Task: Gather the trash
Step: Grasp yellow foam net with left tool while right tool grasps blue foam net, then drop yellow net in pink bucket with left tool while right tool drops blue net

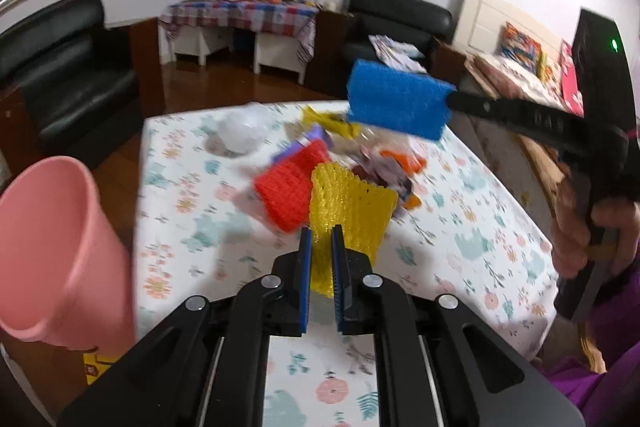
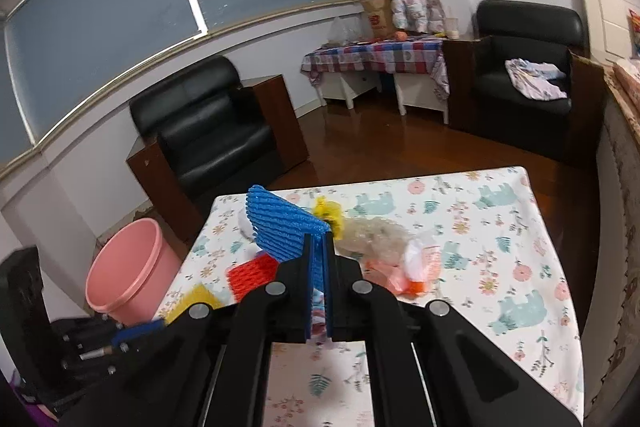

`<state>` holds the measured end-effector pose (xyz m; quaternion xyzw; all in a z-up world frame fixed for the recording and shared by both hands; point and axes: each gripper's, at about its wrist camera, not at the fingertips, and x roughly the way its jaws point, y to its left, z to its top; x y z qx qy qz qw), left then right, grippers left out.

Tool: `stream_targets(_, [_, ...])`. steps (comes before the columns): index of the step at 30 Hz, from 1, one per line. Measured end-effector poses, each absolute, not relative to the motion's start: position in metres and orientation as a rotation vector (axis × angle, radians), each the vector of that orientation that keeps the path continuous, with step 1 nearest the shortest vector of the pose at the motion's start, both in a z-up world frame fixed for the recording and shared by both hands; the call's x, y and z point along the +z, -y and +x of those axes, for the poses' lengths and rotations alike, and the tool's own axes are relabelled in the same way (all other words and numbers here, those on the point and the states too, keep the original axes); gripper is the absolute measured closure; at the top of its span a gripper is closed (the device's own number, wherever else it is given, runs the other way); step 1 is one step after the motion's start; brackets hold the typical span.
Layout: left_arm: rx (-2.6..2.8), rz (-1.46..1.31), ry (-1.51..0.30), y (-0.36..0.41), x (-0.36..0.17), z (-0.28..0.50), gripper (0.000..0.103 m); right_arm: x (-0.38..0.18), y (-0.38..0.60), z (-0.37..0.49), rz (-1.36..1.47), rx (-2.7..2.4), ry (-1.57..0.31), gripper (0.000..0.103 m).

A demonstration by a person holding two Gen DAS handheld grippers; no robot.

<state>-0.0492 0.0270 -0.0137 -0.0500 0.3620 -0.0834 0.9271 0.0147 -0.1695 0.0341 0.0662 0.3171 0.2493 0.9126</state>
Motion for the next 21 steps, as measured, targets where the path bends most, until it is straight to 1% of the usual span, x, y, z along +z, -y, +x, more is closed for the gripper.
stream_targets(13, [0.087,-0.145,-0.606,-0.111,0.024,-0.081,0.094,0.054,0.059,0.003,0.011,0.705,-0.638,0.099])
stream_targets(21, [0.260,-0.202,-0.577,-0.167,0.029,-0.107,0.094,0.061,-0.015,-0.013,-0.082,0.816,-0.609,0.099])
